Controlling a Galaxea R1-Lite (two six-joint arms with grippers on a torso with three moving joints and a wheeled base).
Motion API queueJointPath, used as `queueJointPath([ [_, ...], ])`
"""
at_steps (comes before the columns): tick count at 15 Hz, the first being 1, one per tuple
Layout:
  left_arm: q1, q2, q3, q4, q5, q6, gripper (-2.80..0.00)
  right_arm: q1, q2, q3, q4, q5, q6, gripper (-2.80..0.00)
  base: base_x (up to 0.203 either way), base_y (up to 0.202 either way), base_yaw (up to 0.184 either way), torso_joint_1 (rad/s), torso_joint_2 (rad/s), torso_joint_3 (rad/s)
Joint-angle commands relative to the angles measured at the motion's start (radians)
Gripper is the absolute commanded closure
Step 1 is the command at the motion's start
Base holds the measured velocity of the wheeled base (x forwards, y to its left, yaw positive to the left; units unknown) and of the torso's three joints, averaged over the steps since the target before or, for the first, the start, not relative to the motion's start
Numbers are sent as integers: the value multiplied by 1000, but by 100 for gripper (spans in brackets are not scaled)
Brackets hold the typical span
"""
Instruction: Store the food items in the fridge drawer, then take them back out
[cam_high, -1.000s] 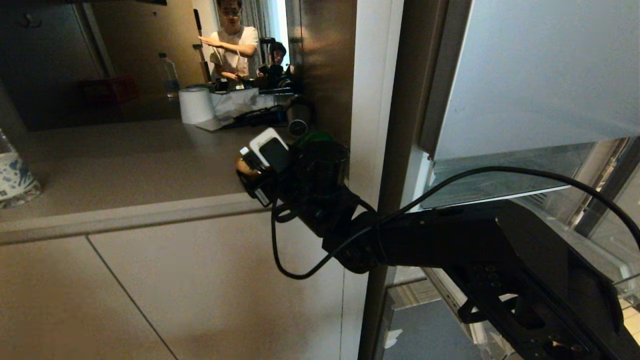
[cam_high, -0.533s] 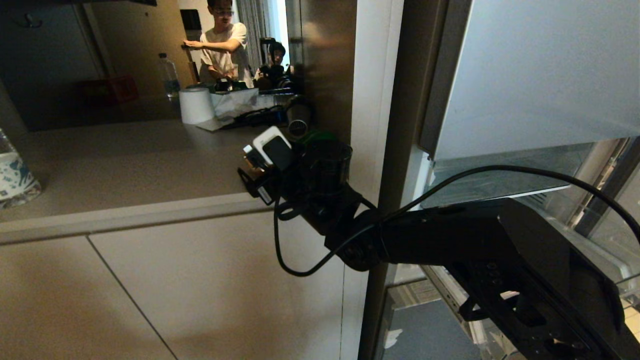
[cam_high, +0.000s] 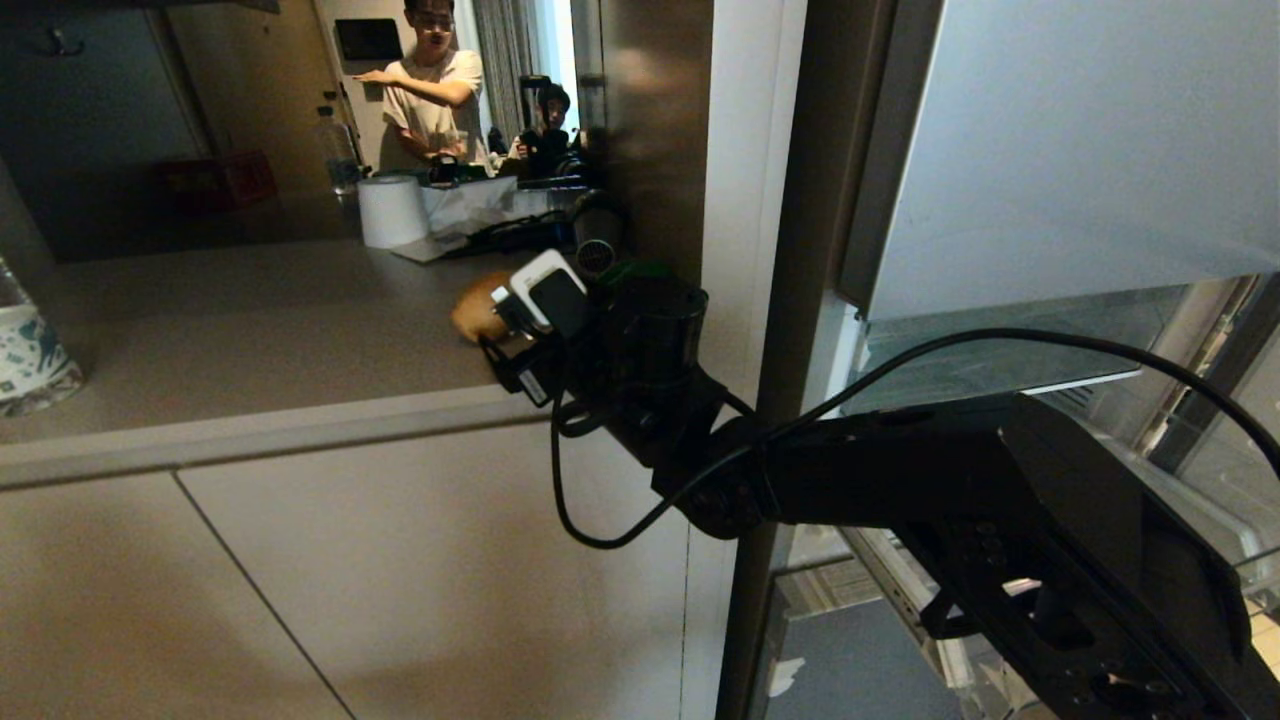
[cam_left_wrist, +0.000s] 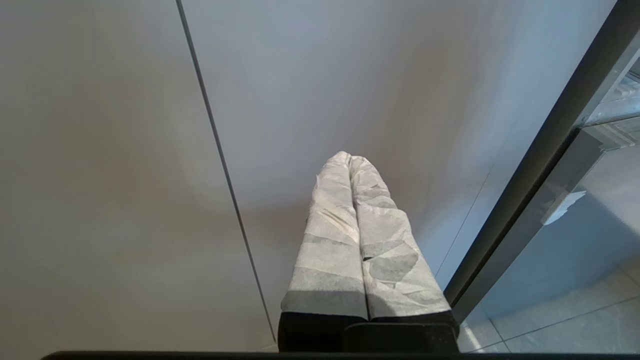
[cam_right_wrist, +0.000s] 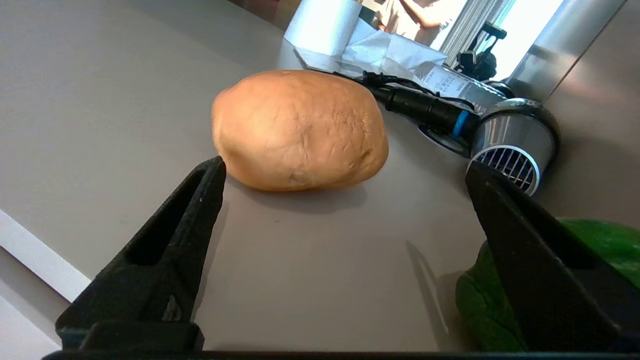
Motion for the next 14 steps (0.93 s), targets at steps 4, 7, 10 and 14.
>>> queueJointPath([
  [4, 0, 0, 0, 1, 0, 0, 0, 13, -2, 1, -8, 0, -3, -280, 0, 0, 0, 0, 0, 0],
  [7, 0, 0, 0, 1, 0, 0, 0, 39, -5, 1, -10, -7, -3, -280, 0, 0, 0, 0, 0, 0],
  [10, 0, 0, 0, 1, 0, 0, 0, 48, -26, 3, -20, -25, -3, -280, 0, 0, 0, 0, 0, 0],
  [14, 0, 0, 0, 1, 0, 0, 0, 72, -57, 5, -50, -51, -7, -280, 0, 0, 0, 0, 0, 0],
])
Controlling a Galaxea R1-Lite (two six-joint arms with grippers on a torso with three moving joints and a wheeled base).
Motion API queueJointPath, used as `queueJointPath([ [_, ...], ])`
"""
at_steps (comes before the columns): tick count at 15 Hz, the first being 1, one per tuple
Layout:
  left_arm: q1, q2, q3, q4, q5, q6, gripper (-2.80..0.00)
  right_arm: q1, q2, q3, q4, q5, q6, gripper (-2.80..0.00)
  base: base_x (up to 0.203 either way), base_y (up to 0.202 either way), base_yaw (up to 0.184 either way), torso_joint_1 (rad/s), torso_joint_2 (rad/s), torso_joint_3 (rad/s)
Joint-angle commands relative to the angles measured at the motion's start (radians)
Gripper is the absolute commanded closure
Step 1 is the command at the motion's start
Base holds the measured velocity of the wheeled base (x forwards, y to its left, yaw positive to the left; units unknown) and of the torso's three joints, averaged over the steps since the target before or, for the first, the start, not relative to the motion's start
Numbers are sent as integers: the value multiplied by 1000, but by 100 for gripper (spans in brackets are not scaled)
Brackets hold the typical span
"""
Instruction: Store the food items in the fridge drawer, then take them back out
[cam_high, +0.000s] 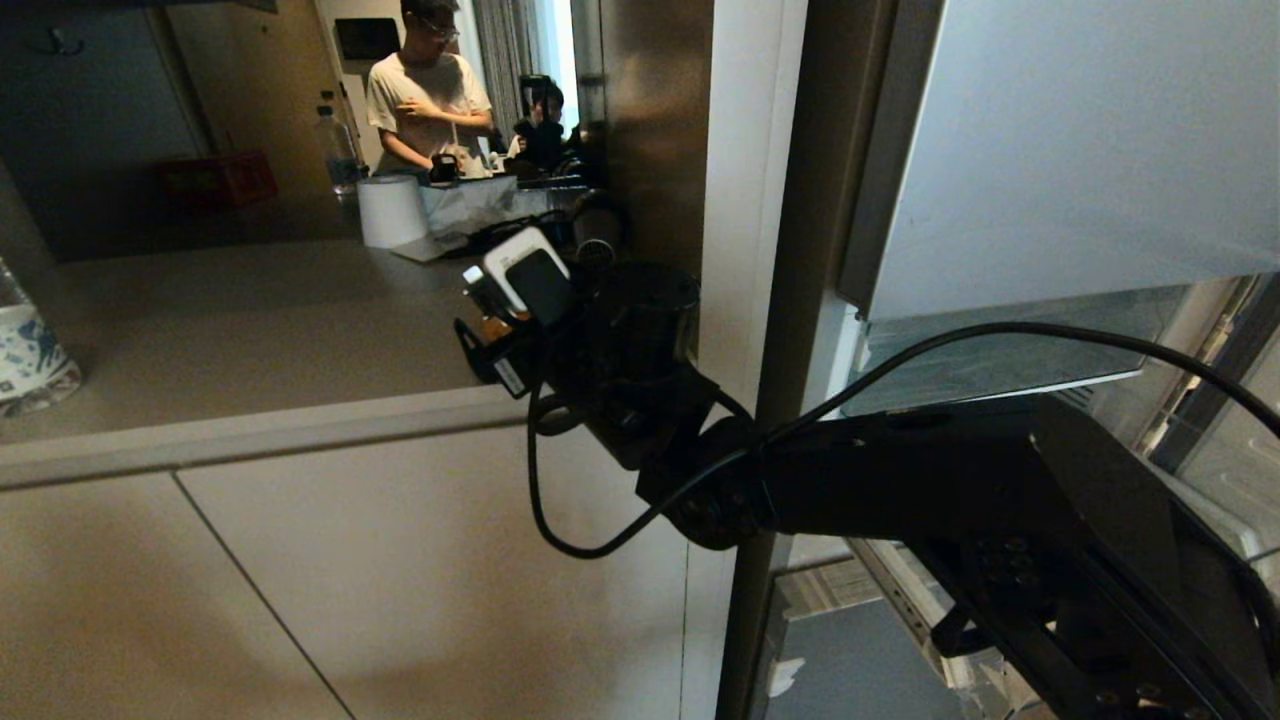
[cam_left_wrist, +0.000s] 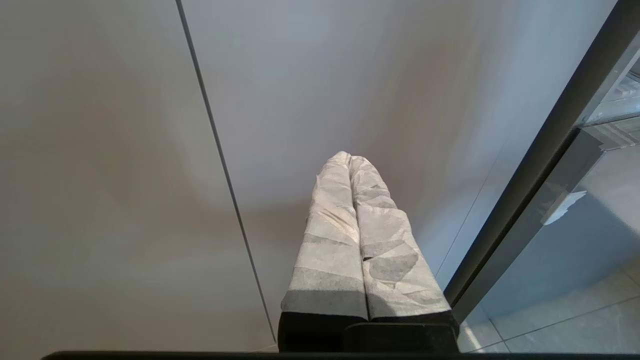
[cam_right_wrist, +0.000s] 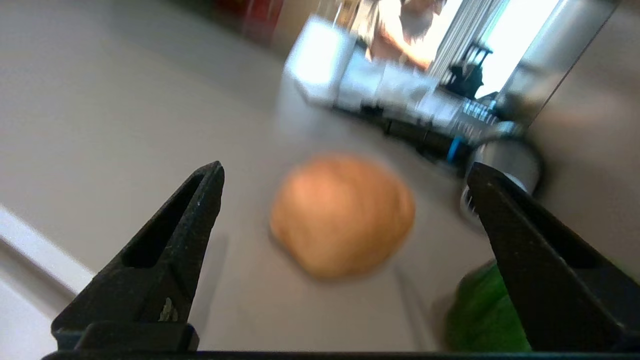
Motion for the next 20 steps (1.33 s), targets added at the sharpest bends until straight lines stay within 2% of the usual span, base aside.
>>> queueJointPath([
  [1, 0, 0, 0, 1, 0, 0, 0, 20, -24, 4, -37, -26, -18, -280, 0, 0, 0, 0, 0, 0],
  [2, 0, 0, 0, 1, 0, 0, 0, 32, -33, 22, -72, -43, -34, 0, 0, 0, 0, 0, 0, 0],
  [6, 0, 0, 0, 1, 0, 0, 0, 62, -128, 165, -99, -55, -53, 0, 0, 0, 0, 0, 0, 0],
  [10, 0, 0, 0, 1, 0, 0, 0, 91, -263, 368, -84, -54, -21, 0, 0, 0, 0, 0, 0, 0],
  [14, 0, 0, 0, 1, 0, 0, 0, 119, -472, 640, 6, -45, 104, 0, 0, 0, 0, 0, 0, 0],
  [20, 0, 0, 0, 1, 0, 0, 0, 143, -834, 1001, 128, 54, 286, 0, 0, 0, 0, 0, 0, 0],
])
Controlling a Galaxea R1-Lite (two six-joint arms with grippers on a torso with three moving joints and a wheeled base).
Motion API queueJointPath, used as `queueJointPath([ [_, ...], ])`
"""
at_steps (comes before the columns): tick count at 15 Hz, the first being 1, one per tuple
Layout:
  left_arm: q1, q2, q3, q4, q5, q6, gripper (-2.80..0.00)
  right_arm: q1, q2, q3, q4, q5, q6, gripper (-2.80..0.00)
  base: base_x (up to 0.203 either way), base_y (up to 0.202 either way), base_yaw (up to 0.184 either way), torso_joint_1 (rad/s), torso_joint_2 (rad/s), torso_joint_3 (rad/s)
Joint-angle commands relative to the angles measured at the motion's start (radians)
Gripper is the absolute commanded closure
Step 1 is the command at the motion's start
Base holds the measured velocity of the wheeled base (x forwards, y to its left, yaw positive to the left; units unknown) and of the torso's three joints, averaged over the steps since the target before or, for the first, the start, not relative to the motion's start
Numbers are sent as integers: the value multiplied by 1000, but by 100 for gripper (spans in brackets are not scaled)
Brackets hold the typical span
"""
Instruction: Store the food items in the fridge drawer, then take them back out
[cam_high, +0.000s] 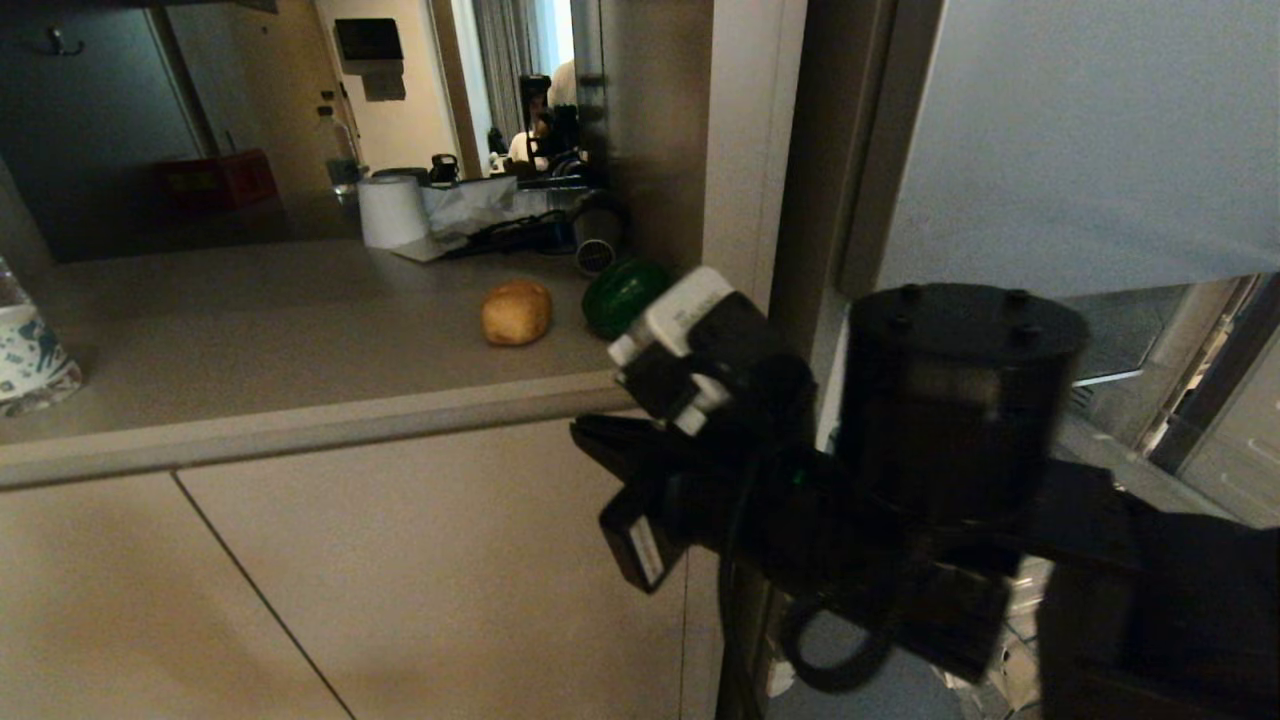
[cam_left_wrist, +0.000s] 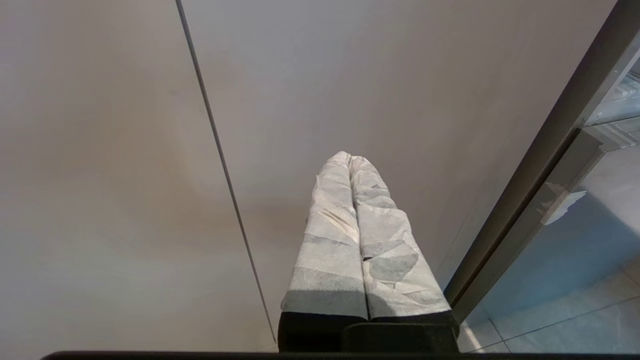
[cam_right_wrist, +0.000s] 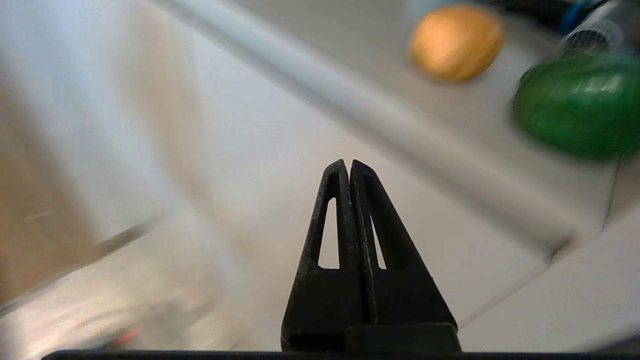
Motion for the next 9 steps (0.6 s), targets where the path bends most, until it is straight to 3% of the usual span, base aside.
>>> queueJointPath([
  [1, 0, 0, 0, 0, 0, 0, 0, 8, -211, 148, 10, 28, 47, 0, 0, 0, 0, 0, 0, 0],
  [6, 0, 0, 0, 0, 0, 0, 0, -30, -542, 468, 25, 68, 106, 0, 0, 0, 0, 0, 0, 0],
  [9, 0, 0, 0, 0, 0, 0, 0, -57, -698, 611, 73, 70, 218, 0, 0, 0, 0, 0, 0, 0],
])
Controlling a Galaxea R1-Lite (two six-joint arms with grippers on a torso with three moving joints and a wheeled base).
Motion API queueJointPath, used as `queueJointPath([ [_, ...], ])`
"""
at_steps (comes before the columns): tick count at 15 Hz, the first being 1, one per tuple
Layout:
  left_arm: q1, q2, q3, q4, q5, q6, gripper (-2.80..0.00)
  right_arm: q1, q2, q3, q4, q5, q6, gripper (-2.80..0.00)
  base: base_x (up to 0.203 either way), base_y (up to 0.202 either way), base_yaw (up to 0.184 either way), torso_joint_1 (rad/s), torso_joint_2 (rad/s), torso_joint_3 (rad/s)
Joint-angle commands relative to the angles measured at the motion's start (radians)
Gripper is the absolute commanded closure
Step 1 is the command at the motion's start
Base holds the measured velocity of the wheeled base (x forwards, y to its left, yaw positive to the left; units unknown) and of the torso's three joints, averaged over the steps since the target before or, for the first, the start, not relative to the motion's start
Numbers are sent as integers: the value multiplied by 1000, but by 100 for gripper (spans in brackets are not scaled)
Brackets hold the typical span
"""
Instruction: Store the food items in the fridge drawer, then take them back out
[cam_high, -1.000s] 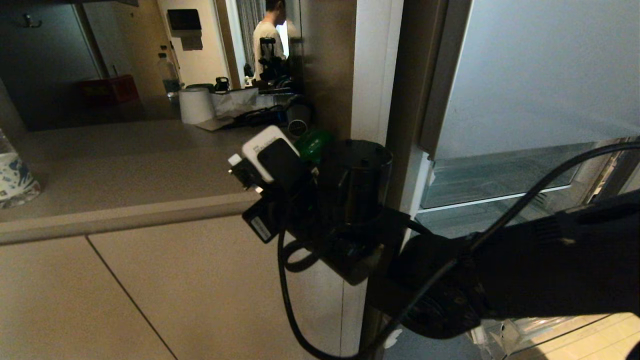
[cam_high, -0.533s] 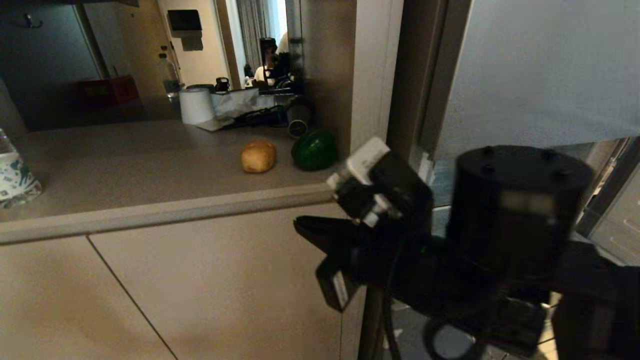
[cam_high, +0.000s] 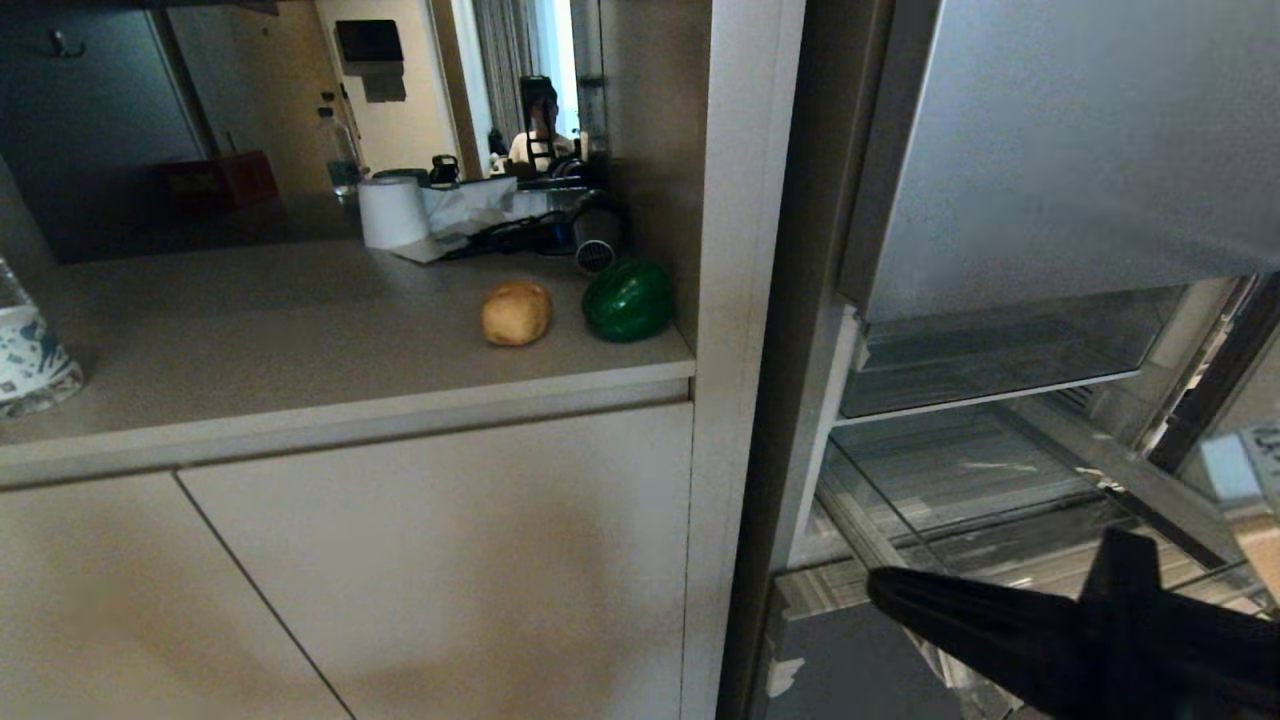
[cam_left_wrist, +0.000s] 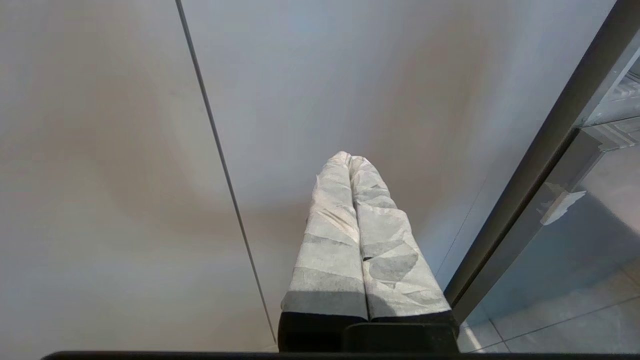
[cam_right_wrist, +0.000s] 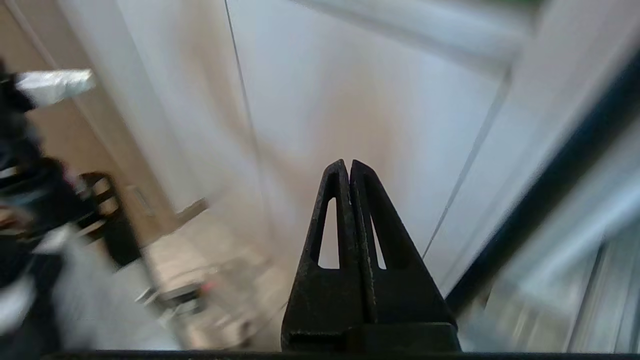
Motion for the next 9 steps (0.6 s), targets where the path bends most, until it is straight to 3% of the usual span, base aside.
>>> queueJointPath([
  [1, 0, 0, 0, 1, 0, 0, 0, -45, -175, 97, 42, -3, 65, 0, 0, 0, 0, 0, 0, 0],
  [5, 0, 0, 0, 1, 0, 0, 0, -301, -325, 172, 111, -63, 130, 0, 0, 0, 0, 0, 0, 0],
  [9, 0, 0, 0, 1, 0, 0, 0, -696, -374, 180, 176, -106, 130, 0, 0, 0, 0, 0, 0, 0],
])
